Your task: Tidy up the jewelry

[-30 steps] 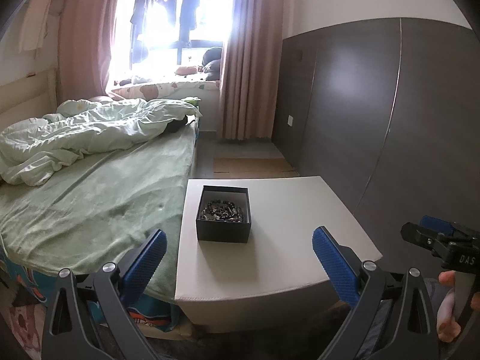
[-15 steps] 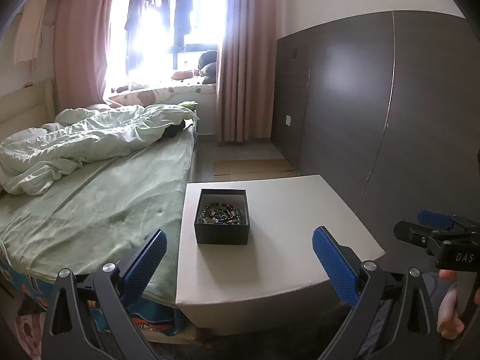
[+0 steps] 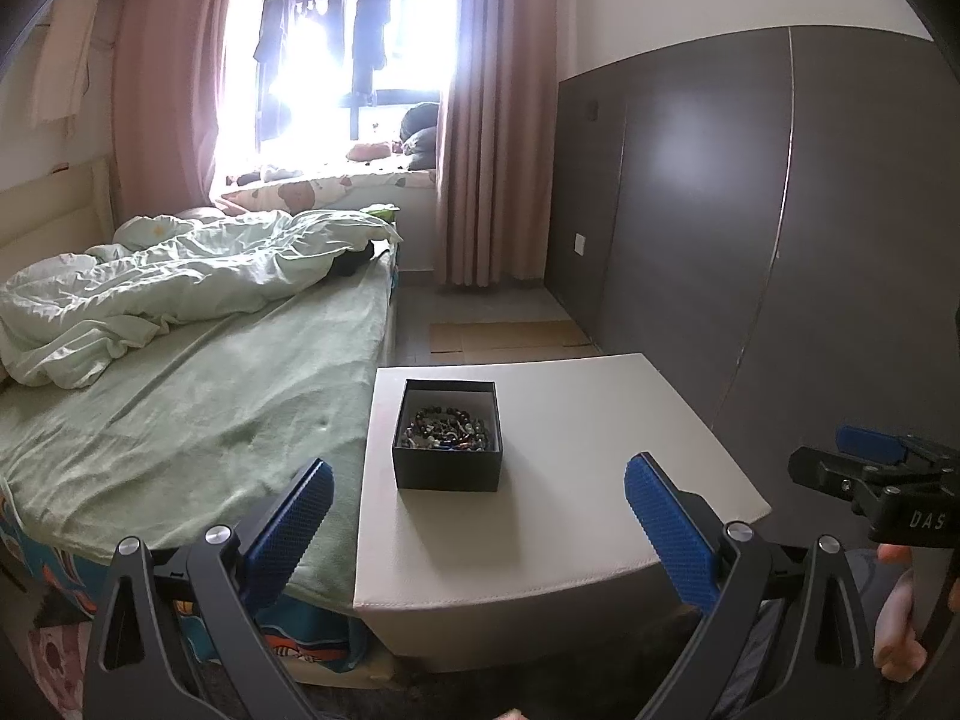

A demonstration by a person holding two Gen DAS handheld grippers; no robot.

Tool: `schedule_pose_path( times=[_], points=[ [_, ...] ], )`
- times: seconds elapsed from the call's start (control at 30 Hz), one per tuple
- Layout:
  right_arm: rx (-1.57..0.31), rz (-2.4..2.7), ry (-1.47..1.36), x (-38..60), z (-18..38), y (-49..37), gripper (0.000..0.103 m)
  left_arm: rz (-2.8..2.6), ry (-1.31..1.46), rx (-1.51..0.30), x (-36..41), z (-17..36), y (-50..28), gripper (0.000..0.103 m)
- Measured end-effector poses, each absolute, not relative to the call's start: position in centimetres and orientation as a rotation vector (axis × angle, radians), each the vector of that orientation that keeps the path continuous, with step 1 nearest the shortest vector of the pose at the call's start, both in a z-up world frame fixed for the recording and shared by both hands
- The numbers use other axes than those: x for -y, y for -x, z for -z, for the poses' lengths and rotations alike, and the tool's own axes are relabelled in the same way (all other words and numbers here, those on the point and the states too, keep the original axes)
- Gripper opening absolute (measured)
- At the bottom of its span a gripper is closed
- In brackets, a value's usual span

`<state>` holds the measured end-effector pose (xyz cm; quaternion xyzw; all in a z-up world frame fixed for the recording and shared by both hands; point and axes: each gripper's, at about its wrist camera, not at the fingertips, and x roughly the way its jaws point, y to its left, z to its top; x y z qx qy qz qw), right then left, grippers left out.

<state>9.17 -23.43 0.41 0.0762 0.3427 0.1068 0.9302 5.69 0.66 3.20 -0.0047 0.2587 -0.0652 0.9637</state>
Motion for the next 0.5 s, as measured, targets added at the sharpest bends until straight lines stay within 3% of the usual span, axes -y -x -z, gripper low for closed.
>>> schedule_pose_path(
  times=[0.5],
  points=[
    [-0.7, -0.22, -0.16, 23.53, -0.22, -9.22, 0.098, 0.127, 0.004, -0.529, -0.66, -3.22, -5.8, 0.094]
  ],
)
